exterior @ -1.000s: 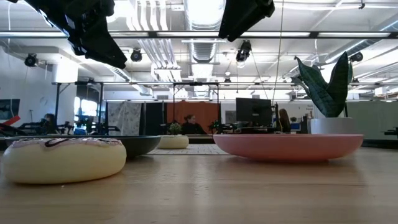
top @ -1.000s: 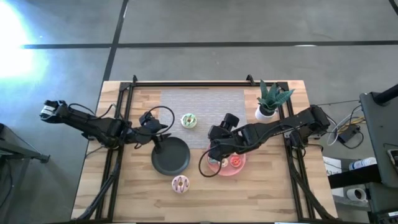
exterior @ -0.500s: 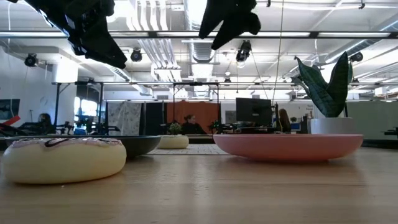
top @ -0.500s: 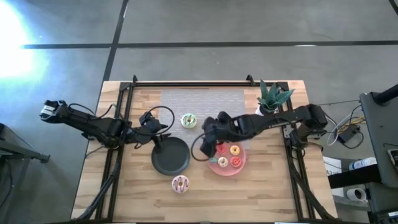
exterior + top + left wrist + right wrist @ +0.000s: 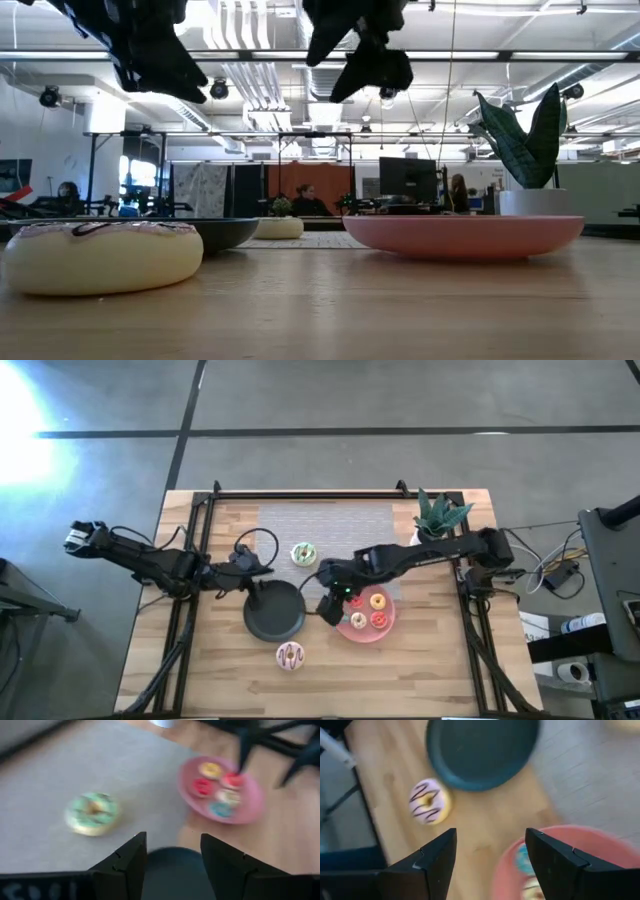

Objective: Pick & Place donuts
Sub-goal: Put the big violet donut on the black plate

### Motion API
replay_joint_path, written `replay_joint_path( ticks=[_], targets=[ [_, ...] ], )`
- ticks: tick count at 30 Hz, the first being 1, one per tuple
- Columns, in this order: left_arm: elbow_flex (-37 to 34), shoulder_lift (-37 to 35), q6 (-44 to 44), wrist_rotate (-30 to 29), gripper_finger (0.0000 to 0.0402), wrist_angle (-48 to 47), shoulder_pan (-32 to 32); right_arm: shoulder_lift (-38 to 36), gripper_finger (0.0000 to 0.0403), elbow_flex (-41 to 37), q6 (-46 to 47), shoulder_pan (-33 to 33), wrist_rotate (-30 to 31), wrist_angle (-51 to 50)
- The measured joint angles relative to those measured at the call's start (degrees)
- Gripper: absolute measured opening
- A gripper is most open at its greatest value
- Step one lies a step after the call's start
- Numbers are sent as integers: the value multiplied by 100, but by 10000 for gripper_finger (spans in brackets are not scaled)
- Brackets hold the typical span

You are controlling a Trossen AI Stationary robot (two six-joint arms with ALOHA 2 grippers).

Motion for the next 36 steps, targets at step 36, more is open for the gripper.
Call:
replay_joint_path(
  ticks=[36],
  targets=[
    [0,-1334,-590,1465,160,-125,-1421,3662,225,2921,1034,914,-315,215]
  ],
)
